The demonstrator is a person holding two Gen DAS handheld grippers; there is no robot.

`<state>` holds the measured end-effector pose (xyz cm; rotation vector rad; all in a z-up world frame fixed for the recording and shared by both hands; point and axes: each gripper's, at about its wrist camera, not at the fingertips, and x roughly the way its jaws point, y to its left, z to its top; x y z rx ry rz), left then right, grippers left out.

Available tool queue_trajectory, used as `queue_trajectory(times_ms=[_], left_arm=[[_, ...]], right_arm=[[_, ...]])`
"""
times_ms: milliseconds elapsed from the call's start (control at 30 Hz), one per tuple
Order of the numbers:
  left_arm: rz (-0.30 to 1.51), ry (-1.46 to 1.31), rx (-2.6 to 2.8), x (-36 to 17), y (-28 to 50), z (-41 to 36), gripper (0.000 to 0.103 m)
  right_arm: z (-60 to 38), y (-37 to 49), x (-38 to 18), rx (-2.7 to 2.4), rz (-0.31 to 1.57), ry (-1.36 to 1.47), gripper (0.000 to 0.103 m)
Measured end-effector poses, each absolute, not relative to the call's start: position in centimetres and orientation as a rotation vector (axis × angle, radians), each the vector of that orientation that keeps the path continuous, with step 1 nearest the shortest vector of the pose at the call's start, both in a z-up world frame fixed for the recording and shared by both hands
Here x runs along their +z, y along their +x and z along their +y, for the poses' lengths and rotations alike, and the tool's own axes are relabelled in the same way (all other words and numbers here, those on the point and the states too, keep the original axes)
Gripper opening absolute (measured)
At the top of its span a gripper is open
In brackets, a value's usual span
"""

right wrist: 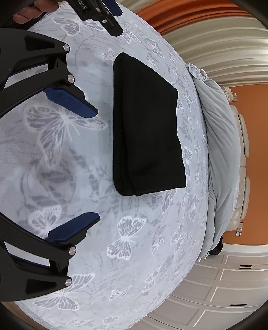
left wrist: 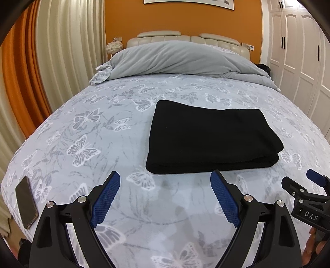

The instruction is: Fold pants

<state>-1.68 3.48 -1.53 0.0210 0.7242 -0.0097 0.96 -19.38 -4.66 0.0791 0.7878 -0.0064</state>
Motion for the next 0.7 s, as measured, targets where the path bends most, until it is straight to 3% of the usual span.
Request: queue_trajectory(times_ms=[700], left_arm=[[0.747, 0.055, -0.029, -2.44, -1.26, 2.73, 0.087]], right_arm=[[-19.02, 0.73, -4.92, -0.013, 0.793, 0.085, 0.091]])
